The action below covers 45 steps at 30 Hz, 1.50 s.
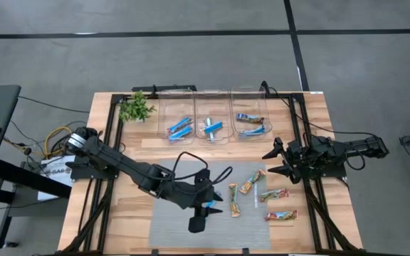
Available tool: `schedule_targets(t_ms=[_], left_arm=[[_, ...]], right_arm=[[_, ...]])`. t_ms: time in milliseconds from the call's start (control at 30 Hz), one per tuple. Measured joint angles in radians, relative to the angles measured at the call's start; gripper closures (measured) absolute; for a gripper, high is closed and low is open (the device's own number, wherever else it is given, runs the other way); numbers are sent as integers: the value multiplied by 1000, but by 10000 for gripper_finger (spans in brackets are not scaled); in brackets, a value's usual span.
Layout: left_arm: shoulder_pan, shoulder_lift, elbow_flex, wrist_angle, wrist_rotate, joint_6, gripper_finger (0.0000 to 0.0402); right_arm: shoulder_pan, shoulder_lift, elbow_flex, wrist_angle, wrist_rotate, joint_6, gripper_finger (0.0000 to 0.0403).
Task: Pick and place Granola Bars by type
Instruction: Put the blue granola bar into the right transparent bin
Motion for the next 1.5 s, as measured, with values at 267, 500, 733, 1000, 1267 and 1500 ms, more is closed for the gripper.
schedule_targets(t_ms=[267, 500, 733, 1000, 1267, 1500], left_arm=[[-2, 0, 0, -50, -28, -194, 244], [-7, 62, 0, -115, -121, -510, 244], [-4, 180, 0, -131, -65, -801, 245], [28, 265, 2, -214, 44, -857, 261], [42, 300, 46, -337, 71, -791, 303], [55, 336, 48, -373, 118, -779, 305]], right_arm=[[0, 0, 0, 0, 0, 0, 143], [0, 0, 0, 0, 0, 0, 143], [0, 0, 0, -1, 0, 0, 143], [0, 0, 0, -2, 0, 0, 143], [0, 0, 0, 8, 0, 0, 143], [0, 12, 1, 6, 1, 0, 143]])
